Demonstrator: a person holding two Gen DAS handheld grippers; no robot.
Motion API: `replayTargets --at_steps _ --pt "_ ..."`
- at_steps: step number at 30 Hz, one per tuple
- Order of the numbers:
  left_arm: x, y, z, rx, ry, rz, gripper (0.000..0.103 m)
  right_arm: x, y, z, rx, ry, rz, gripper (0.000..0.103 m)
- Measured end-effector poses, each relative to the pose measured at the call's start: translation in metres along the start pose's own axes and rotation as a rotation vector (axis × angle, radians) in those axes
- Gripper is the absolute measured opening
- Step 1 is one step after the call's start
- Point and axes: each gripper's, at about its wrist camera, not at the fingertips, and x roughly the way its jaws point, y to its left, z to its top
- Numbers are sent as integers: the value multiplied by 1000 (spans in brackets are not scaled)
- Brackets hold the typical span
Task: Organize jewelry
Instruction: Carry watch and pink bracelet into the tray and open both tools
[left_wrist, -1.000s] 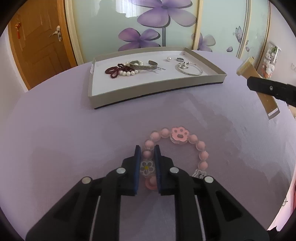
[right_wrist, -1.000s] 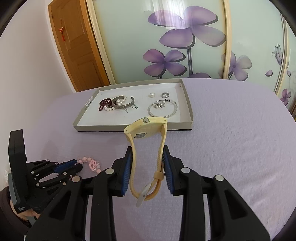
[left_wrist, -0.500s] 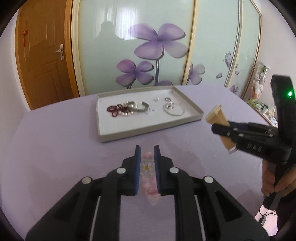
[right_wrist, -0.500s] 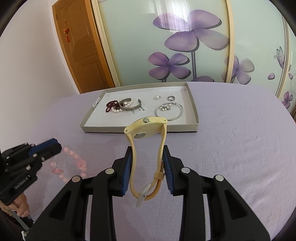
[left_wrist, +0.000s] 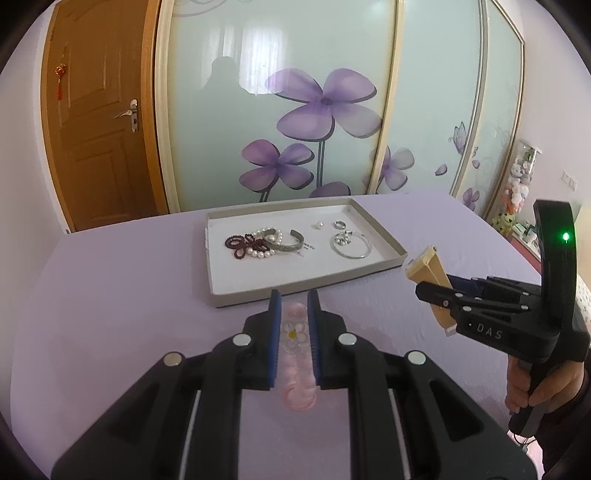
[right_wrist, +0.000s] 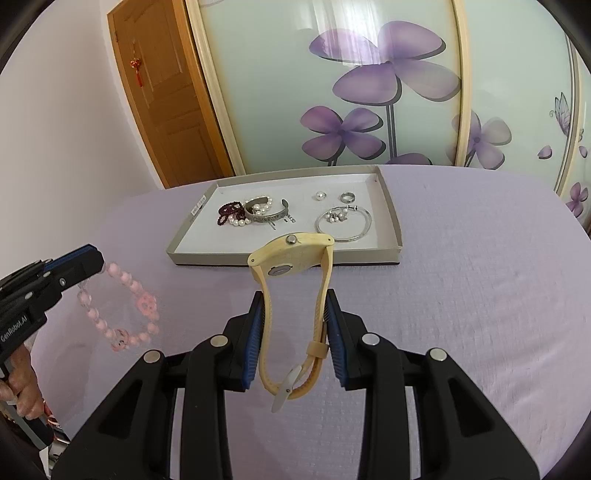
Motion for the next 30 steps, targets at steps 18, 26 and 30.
replayTargets --at_steps 18,26,30 --pt "4 4 16 -29 -21 -1 14 8 3 11 -11 -3 -6 33" --pt "20 10 50 -40 -45 3 14 44 -11 58 32 -38 -31 34" --pt "43 20 75 -69 -53 10 14 88 -20 84 76 -5 -17 35"
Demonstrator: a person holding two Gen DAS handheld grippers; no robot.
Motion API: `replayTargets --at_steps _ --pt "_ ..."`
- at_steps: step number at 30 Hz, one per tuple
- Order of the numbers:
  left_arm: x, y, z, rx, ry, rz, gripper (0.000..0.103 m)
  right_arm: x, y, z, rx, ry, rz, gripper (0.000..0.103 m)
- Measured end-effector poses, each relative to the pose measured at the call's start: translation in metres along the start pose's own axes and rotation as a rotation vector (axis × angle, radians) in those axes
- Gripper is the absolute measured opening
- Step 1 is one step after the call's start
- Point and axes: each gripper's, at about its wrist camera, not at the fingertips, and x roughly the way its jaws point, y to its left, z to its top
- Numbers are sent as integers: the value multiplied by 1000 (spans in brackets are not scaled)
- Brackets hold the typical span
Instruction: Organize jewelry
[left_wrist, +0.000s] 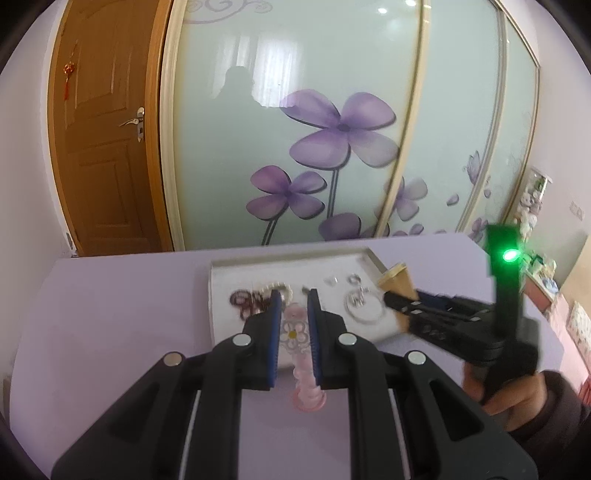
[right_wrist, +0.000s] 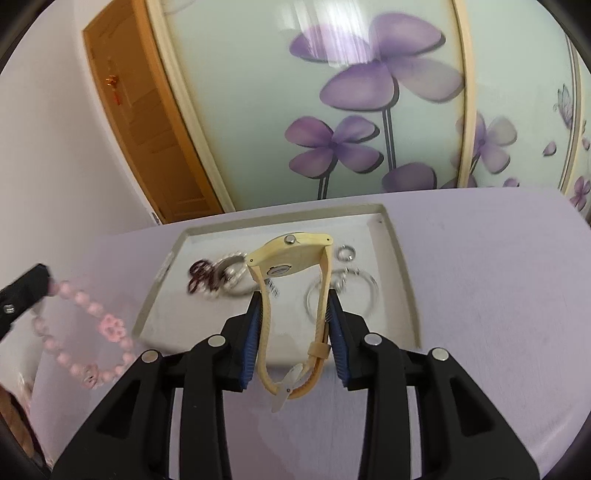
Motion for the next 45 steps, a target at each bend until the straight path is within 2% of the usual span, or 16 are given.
replayTargets --at_steps 3,5,6,7,9,18,24,26,28,32,36,38,40,41,42,45 --pt "24 6 13 -18 13 0 14 37 -5 13 9 30 -25 37" --pt "40 8 18 -25 25 -1 14 54 -9 17 20 48 -20 43" --pt "47 9 20 -27 31 -4 14 59 -10 18 20 50 -19 48" --pt "56 9 22 -28 40 -9 14 62 -12 20 18 49 -13 58" --pt "68 9 24 -24 48 -11 14 60 -15 19 15 32 8 65" --pt "115 2 27 -44 93 -43 14 35 -31 4 -32 -5 -22 66" --pt "134 -1 27 -72 132 -26 17 22 -42 -4 -26 -15 -32 66" --pt "132 6 26 -87 136 3 31 18 -42 -6 -34 -20 -38 66" --pt "125 17 23 -106 130 32 40 12 -41 -8 -40 -30 -39 66" --pt "105 38 13 -131 111 64 55 -1 -33 -11 -50 -54 -27 66" --pt "79 48 1 -132 63 93 72 -15 -20 -14 -71 -90 -18 78" --pt "66 49 -5 -129 37 108 85 -24 -13 -16 -83 -109 -13 86" --pt "52 51 -11 -135 7 115 92 -30 -7 -17 -88 -128 -2 98" --pt "47 52 -14 -138 -5 115 97 -34 -6 -18 -88 -138 1 99" --pt "40 52 -18 -142 -24 120 99 -36 -4 -19 -86 -144 3 102" --pt "20 51 -28 -148 -88 134 101 -43 -1 -22 -75 -165 8 102"
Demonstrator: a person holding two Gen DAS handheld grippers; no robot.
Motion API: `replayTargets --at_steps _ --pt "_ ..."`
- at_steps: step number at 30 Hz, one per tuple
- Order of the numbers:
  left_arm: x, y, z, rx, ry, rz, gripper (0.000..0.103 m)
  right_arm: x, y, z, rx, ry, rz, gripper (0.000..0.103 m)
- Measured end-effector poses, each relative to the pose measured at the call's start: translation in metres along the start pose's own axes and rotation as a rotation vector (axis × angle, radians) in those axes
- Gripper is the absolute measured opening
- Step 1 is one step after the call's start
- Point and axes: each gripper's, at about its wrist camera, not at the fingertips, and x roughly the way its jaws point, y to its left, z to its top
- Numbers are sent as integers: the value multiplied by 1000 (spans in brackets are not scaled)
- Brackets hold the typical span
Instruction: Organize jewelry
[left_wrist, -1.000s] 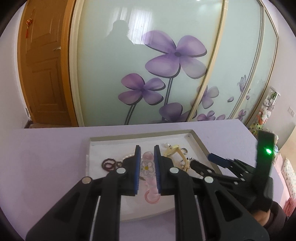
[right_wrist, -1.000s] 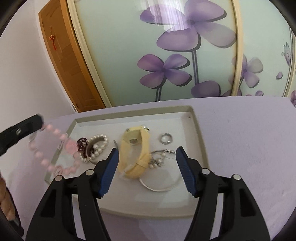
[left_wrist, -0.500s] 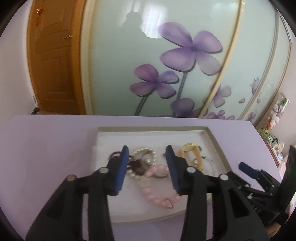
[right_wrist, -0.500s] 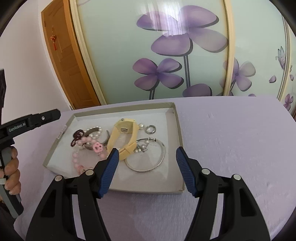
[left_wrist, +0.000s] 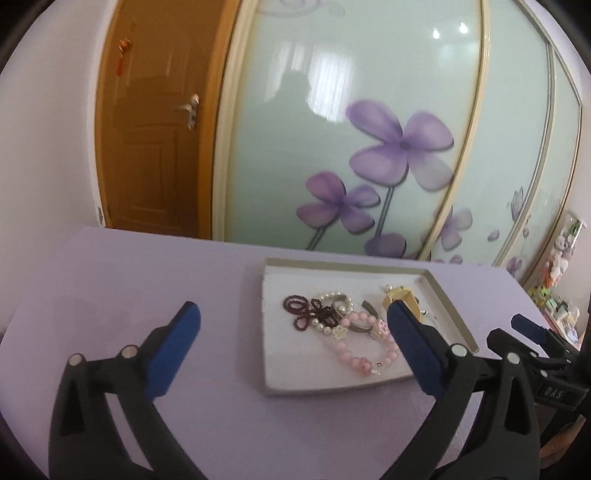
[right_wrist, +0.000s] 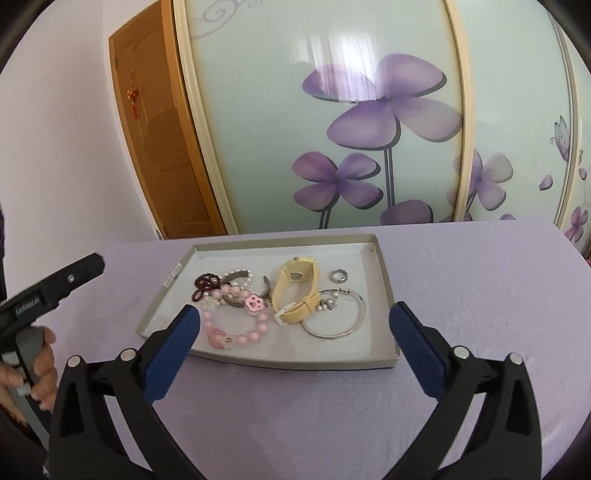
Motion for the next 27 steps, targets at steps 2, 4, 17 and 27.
replayTargets --at_steps 2,4,17,27 --pt "-13 2 -7 -3 -33 7 101 -6 4 -4 -6 -22 -15 102" --pt "-25 2 -17 -1 -75 27 101 -15 10 -10 -22 -79 -37 102" --pt "-56 -8 -53 21 -108 -47 101 -42 28 -39 -26 -114 -47 102" --pt "-53 -14 -69 65 -102 -73 101 -39 29 -54 -52 -116 -94 102"
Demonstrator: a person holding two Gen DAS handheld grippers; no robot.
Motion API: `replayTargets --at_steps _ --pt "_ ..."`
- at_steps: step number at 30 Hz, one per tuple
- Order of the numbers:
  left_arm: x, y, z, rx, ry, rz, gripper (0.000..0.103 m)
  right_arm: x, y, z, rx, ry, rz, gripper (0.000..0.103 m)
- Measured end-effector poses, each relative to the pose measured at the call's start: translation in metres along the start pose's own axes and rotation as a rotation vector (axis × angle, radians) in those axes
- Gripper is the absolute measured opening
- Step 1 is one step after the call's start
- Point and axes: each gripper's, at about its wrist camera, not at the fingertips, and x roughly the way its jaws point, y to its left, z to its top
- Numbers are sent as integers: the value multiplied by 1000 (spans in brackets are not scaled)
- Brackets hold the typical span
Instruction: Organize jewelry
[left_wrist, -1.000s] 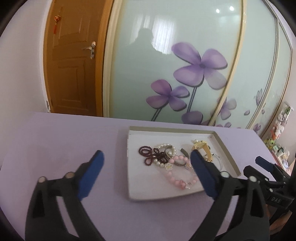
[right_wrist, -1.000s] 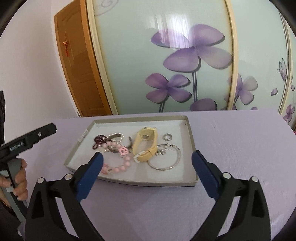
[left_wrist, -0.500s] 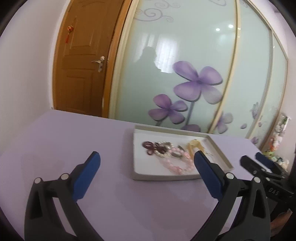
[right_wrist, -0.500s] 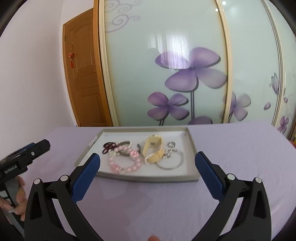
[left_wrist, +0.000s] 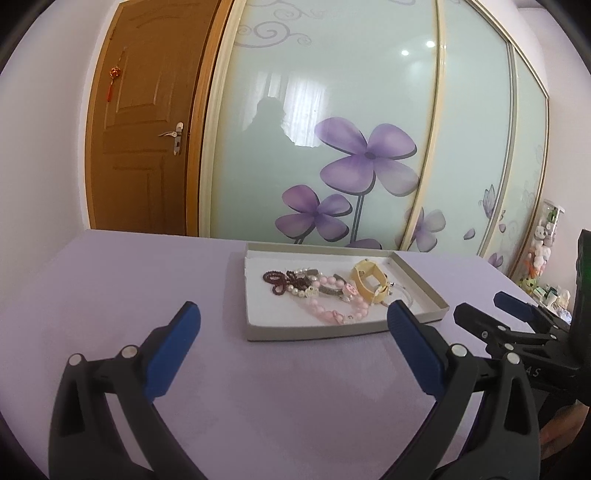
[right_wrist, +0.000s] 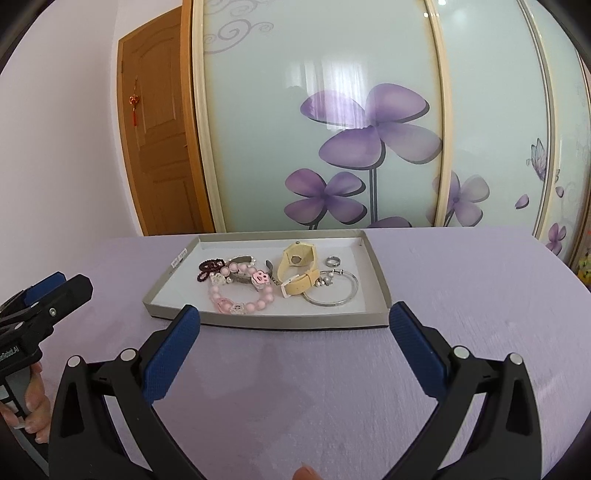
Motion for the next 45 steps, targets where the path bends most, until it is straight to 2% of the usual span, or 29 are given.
replayTargets --at_steps 8,19,45 --pt "-4 -3 -2 11 -11 -7 101 -7 1 3 0 -24 6 102" --pt "-3 -8 -6 20 13 -15 101 -7 0 2 9 -14 13 102" --pt "-4 -13 0 7 17 -52 101 -7 0 3 14 -12 19 102"
